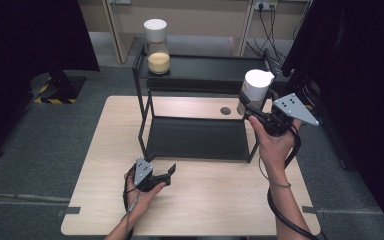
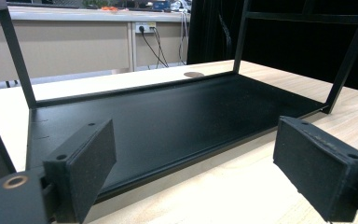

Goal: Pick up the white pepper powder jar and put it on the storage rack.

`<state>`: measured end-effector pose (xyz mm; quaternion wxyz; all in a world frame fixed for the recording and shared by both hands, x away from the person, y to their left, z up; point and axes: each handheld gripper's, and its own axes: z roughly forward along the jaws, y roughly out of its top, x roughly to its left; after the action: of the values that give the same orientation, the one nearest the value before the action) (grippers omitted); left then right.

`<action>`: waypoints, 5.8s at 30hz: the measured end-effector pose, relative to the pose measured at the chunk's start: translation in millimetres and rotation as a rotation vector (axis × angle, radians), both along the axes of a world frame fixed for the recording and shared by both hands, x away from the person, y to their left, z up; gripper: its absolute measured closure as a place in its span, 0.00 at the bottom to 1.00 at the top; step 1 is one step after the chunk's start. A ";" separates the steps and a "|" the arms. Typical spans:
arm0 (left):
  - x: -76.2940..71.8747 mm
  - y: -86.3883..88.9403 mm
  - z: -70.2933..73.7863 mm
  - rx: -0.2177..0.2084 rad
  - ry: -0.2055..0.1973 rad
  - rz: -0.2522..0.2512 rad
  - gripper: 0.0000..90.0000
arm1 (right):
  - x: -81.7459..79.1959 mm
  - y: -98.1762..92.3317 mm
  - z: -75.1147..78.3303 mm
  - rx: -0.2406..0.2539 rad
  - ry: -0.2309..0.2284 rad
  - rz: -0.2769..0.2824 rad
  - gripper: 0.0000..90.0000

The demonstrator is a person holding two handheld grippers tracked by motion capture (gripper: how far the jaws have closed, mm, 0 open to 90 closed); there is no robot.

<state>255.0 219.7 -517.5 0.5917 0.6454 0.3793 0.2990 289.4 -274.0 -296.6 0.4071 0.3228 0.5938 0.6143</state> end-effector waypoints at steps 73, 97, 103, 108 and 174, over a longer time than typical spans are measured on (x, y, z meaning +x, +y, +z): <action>-0.2 0.1 -0.2 0.002 -0.003 -0.002 0.14 | 58.7 17.4 70.4 0.012 0.021 -0.120 0.34; -0.6 0.4 -0.5 0.003 -0.006 -0.004 0.14 | 98.3 22.8 71.2 0.013 0.096 -0.182 0.34; -0.9 0.2 -0.7 0.005 -0.009 -0.005 0.14 | 103.5 22.6 70.7 0.021 0.098 -0.189 0.34; -0.9 0.3 -0.4 0.006 -0.007 -0.008 0.14 | 108.0 22.9 69.5 0.019 0.100 -0.190 0.34; -1.5 -1.2 0.2 0.012 -0.008 -0.010 0.14 | 47.1 13.2 39.9 0.005 0.089 -0.118 0.08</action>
<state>253.5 218.5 -517.3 0.5907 0.6499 0.3719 0.3007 336.6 -260.7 -256.7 0.4151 0.3852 0.5897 0.5758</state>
